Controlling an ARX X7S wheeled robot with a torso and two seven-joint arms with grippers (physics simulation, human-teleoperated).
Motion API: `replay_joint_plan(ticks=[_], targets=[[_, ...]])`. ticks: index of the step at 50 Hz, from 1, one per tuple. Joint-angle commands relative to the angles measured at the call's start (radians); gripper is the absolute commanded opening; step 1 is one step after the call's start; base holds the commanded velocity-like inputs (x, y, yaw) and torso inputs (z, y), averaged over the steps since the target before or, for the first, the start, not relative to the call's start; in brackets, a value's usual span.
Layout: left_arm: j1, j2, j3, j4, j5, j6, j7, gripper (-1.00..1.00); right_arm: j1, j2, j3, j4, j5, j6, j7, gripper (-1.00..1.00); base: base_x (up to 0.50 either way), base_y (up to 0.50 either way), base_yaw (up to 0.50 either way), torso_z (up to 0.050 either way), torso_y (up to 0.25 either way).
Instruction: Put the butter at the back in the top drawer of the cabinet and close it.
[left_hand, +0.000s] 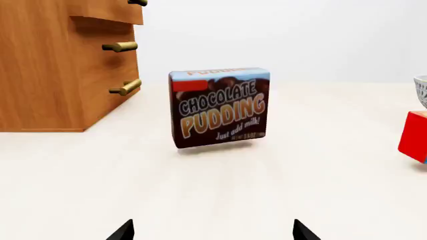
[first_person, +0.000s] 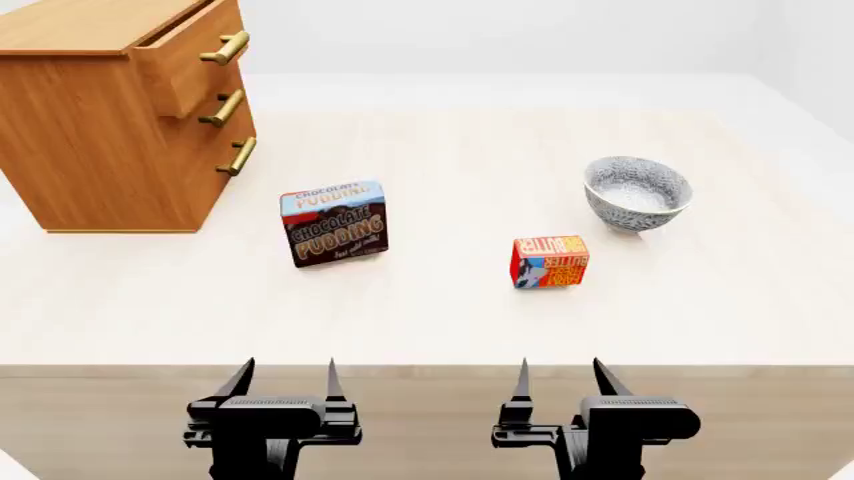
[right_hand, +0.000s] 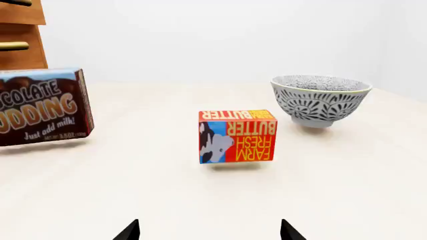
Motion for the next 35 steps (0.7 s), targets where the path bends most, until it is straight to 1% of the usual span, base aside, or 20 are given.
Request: replay_joint_plan(ticks=[1, 6, 9, 16, 25, 35], targets=[[0.008, -0.016, 0.024, 0.007, 0.001, 0.014, -0.027, 1.0, 0.0, 0.014, -0.017, -0.001, 0.017, -0.001, 0.024, 1.0, 0.0, 0.0, 0.0, 0.0, 0.0], [0.036, -0.042, 0.082, 0.008, 0.092, 0.086, -0.088, 1.0, -0.003, 0.028, -0.03, -0.002, 0.033, -0.003, 0.071, 1.0, 0.0, 0.0, 0.0, 0.0, 0.0], [0.035, -0.048, 0.099, -0.002, 0.117, 0.098, -0.112, 1.0, -0.002, 0.034, -0.043, 0.006, 0.007, -0.005, 0.109, 1.0, 0.0, 0.0, 0.0, 0.0, 0.0], [0.011, -0.053, 0.106, -0.025, 0.101, 0.069, -0.134, 1.0, 0.004, 0.046, -0.038, 0.014, 0.052, -0.001, 0.129, 1.0, 0.0, 0.0, 0.0, 0.0, 0.0], [0.014, -0.063, 0.109, -0.022, 0.071, 0.086, -0.158, 1.0, 0.002, 0.061, -0.053, 0.012, 0.077, -0.003, 0.143, 1.0, 0.0, 0.0, 0.0, 0.0, 0.0], [0.007, -0.071, 0.114, -0.024, 0.054, 0.07, -0.179, 1.0, 0.004, 0.075, -0.075, 0.014, 0.072, 0.002, 0.162, 1.0, 0.0, 0.0, 0.0, 0.05, 0.0]])
